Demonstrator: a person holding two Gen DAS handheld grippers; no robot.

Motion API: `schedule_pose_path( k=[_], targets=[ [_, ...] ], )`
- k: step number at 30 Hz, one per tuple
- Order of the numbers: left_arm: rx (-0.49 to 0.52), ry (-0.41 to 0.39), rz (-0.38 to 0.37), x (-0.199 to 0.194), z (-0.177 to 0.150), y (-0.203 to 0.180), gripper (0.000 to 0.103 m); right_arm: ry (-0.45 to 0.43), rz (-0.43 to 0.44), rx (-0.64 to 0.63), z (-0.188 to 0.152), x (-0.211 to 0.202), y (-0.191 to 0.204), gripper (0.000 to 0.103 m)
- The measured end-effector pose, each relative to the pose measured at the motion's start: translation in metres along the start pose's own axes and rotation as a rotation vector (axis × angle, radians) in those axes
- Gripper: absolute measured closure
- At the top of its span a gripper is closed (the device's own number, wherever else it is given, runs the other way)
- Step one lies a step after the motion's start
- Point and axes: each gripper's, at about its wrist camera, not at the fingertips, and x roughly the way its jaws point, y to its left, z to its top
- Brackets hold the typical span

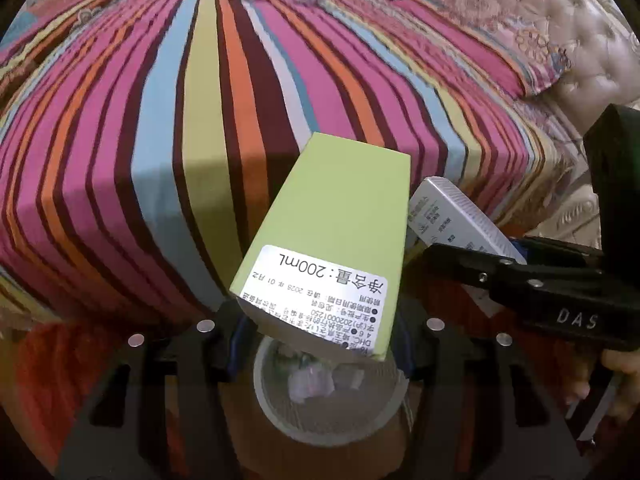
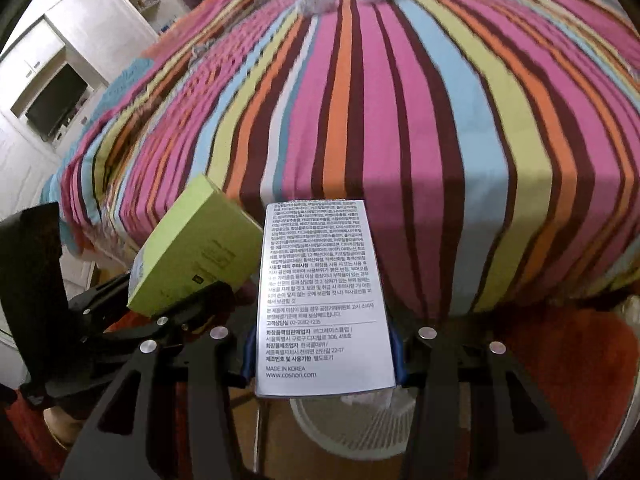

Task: Collect trash
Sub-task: 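Carry both boxes off the bed over the wastebasket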

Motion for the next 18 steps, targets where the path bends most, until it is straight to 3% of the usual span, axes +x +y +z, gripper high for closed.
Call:
schedule_pose_path(
  k=[12, 18],
  targets=[
    [-0.017, 0.174, 0.011, 0.032, -0.032, -0.007, 0.048, 0.161, -0.035, 0.112, -0.043, 0.025, -0.018, 0.057],
    [0.003, 0.260, 0.041, 0.053, -0.038, -0.010, 0.048, 0.236, -0.083, 0.083, -0.050, 0.038, -0.014, 0.057]
  ],
)
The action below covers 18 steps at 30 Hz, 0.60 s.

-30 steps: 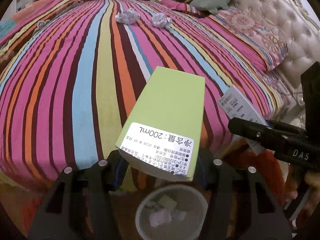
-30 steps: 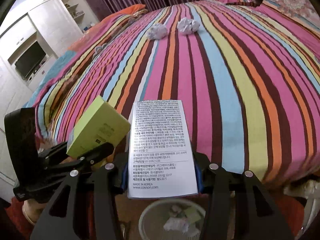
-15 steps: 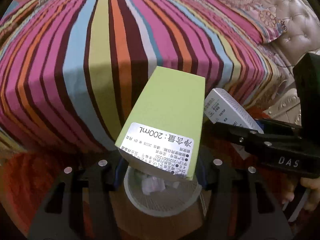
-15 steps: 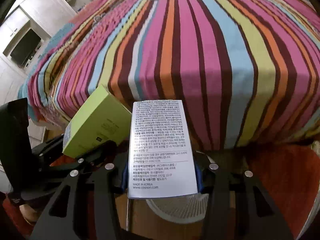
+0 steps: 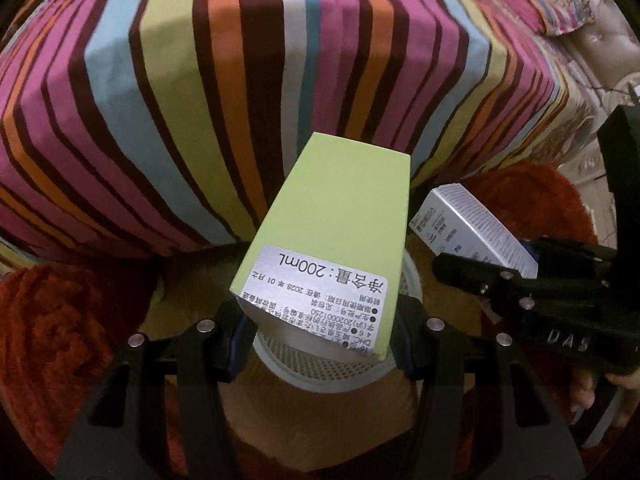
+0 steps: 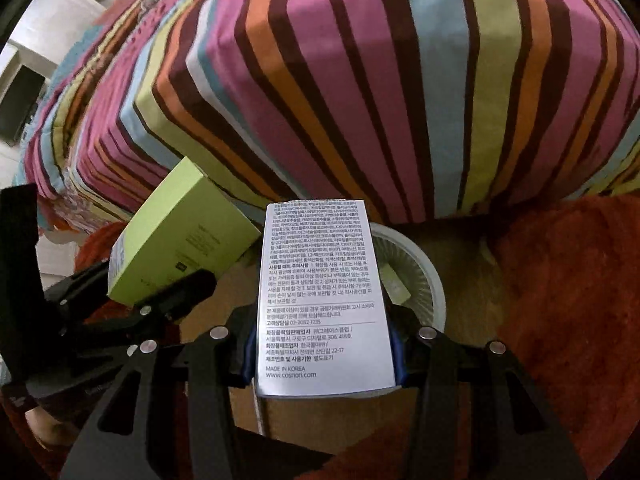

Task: Collect trash
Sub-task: 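Carry both boxes off the bed over the wastebasket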

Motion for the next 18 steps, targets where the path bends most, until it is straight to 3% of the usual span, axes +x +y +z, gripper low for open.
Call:
schedule_pose_path(
  k=[6, 18],
  targets=[
    [-0.021, 0.099, 0.023, 0.024, -0.001, 0.007, 0.048, 0.105, -0.033, -0.005, 0.001, 0.018, 0.001, 0.057],
    [-0.011, 0.310, 0.063, 0.075, -0.004, 0.007, 0.048, 0.265, -0.018, 0.082, 0.007, 0.047, -0.011, 0.057]
  ],
)
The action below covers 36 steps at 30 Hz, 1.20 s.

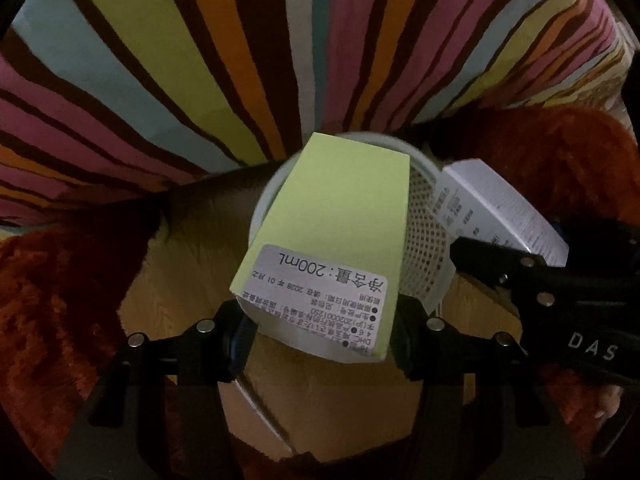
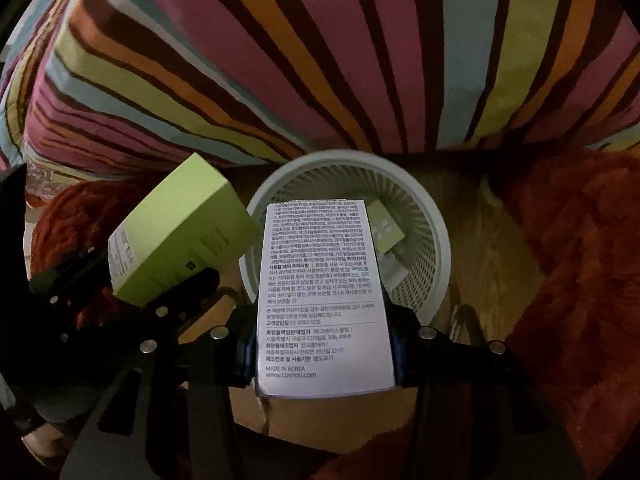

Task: Collect trash
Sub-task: 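Carry both boxes off the bed over the wastebasket, then open both tools to drop the boxes into the wastebasket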

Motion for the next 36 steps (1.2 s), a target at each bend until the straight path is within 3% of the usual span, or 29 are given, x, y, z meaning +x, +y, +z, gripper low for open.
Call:
schedule_pose_path(
  k=[15, 22, 25, 26, 27, 28, 29, 30, 36],
  targets=[
    [-0.100, 0.244, -0.082, 0.079, 0.022, 0.008, 0.048, 0.205, -0.049, 0.142, 0.034, 0.069, -0.014, 0.057],
    [-0.156, 0.324, -0.077, 0.107, 0.023, 0.018, 0.047, 0.277, -0.053, 0.198, 0.037, 0.092, -0.022, 0.057],
    [-0.165, 0.353, -0.080, 0.113, 0.023, 0.019, 0.045, 0.307, -0.054, 0.210, 0.039, 0.098, -0.027, 0.056],
    [-0.167, 0.361, -0.078, 0.115, 0.023, 0.020, 0.038, 0.321, -0.057, 0.221, 0.038, 0.101, -0.029, 0.056],
    [-0.168, 0.372, -0.065, 0.118, 0.023, 0.020, 0.025, 0.328, -0.066, 0.227, 0.038, 0.102, -0.031, 0.050],
    [-0.166, 0.379, -0.049, 0.119, 0.022, 0.021, 0.018, 0.332, -0.078, 0.235, 0.039, 0.106, -0.033, 0.042],
    [-0.165, 0.381, -0.041, 0.121, 0.021, 0.021, 0.017, 0.333, -0.090, 0.251, 0.040, 0.108, -0.035, 0.021],
    [-0.167, 0.383, -0.038, 0.122, 0.021, 0.021, 0.016, 0.334, -0.090, 0.260, 0.040, 0.109, -0.034, 0.009],
    [-0.202, 0.402, -0.053, 0.129, 0.017, 0.026, 0.014, 0.349, -0.064, 0.304, 0.042, 0.111, -0.044, 0.008]
  ],
)
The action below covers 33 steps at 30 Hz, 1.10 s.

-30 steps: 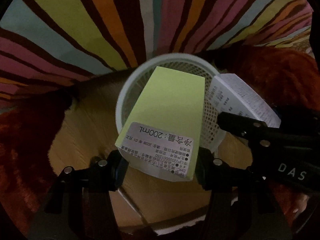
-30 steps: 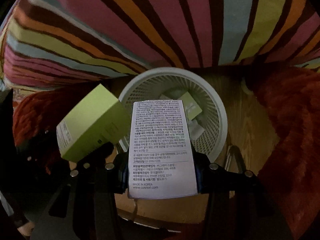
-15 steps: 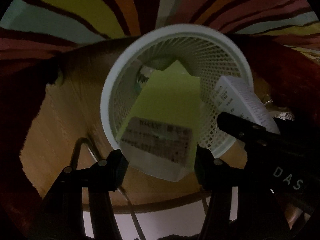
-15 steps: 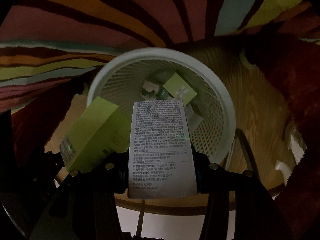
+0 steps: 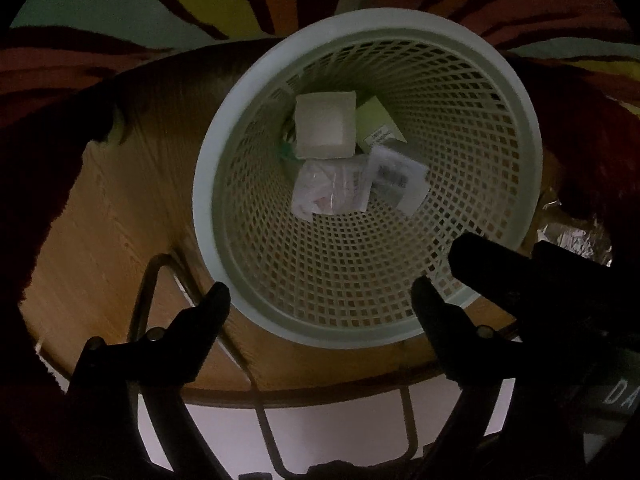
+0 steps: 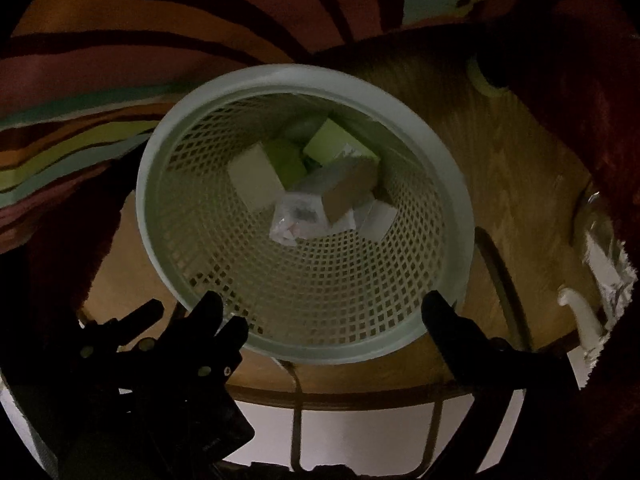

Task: Collect trash
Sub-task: 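Open both tools to drop the boxes into the wastebasket, then move both tools back up toward the bed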

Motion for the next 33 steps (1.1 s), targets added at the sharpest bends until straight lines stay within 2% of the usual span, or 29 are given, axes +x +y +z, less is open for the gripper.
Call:
schedule_pose_path(
  k=[10, 20, 25, 29, 33],
  targets=[
    [-0.039, -0.032, -0.012, -0.010, -0.008, 0.005, 0.014, -0.034, 0.030, -0.022, -0.009, -0.003, 0.000, 0.008],
    [0.010, -0.077, -0.025, -0.031, -0.028, -0.004, 0.014, -0.113, 0.088, -0.081, -0.024, -0.027, 0.006, 0.008],
    [-0.039, -0.182, -0.064, -0.057, -0.041, 0.007, 0.014, -0.236, 0.145, -0.062, -0.038, -0.053, 0.000, 0.008],
    [-0.070, -0.297, -0.104, -0.084, -0.056, 0.013, 0.014, -0.356, 0.256, -0.030, -0.055, -0.075, -0.012, 0.008],
    [-0.052, -0.485, -0.134, -0.122, -0.080, 0.009, 0.014, -0.458, 0.291, -0.059, -0.068, -0.094, -0.013, 0.008]
  ],
)
